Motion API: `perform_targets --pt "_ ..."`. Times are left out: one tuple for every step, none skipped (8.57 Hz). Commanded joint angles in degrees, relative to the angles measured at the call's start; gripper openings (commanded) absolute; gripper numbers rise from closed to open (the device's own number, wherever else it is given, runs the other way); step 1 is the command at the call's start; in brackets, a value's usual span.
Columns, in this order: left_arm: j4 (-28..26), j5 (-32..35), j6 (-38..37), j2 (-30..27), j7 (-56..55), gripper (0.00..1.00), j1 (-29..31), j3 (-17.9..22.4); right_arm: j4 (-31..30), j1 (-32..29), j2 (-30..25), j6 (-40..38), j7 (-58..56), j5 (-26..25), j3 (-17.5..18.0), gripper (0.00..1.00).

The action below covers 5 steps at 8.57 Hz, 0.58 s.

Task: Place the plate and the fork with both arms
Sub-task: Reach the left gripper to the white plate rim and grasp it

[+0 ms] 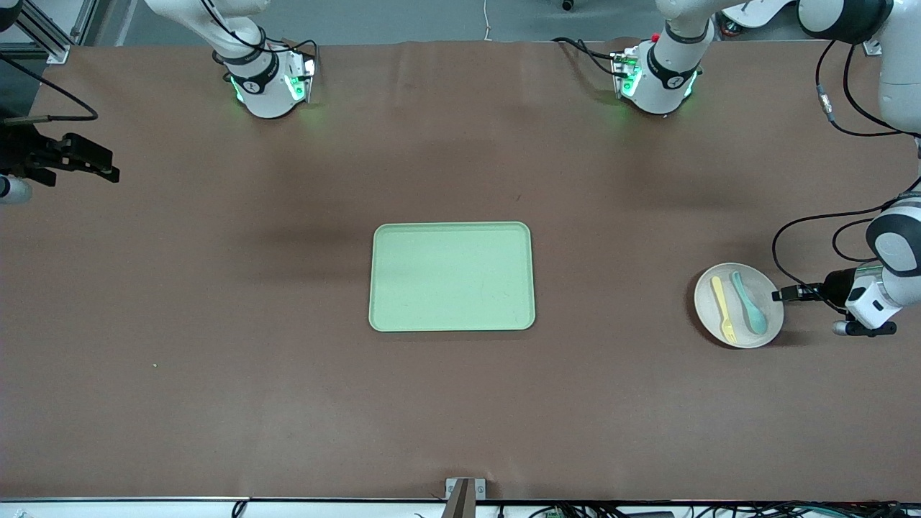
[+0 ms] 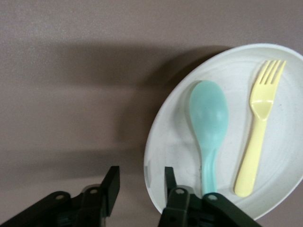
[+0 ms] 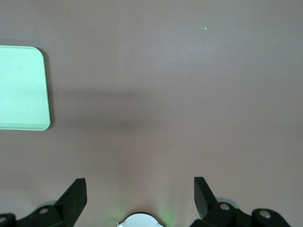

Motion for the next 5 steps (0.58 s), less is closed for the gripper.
perform_targets --pt "-0.61 -1.08 1.78 0.45 1.34 0.31 0.51 -0.6 -0.66 0.39 -0.39 0.31 0.77 -0.76 0.06 1.0" --pt "-0.79 -1.86 2.48 0.72 1.42 0.28 0.42 -0.61 -0.66 0.39 -0.3 0.31 0.77 -0.76 0.06 1.0" --pt "-0.8 -2.13 2.49 0.8 1.51 0.23 0.42 -0.61 -0.66 0.39 -0.3 0.31 0.77 -0.76 0.06 1.0" --pt "-0.8 -2.14 2.49 0.89 1.51 0.2 0.33 -0.61 -0.66 0.39 -0.39 0.57 1.29 -0.76 0.06 1.0" --pt "-0.8 -2.22 2.49 0.81 1.51 0.15 0.24 -0.69 -0.57 0.39 -0.39 0.75 1.47 -0.5 0.15 1.0"
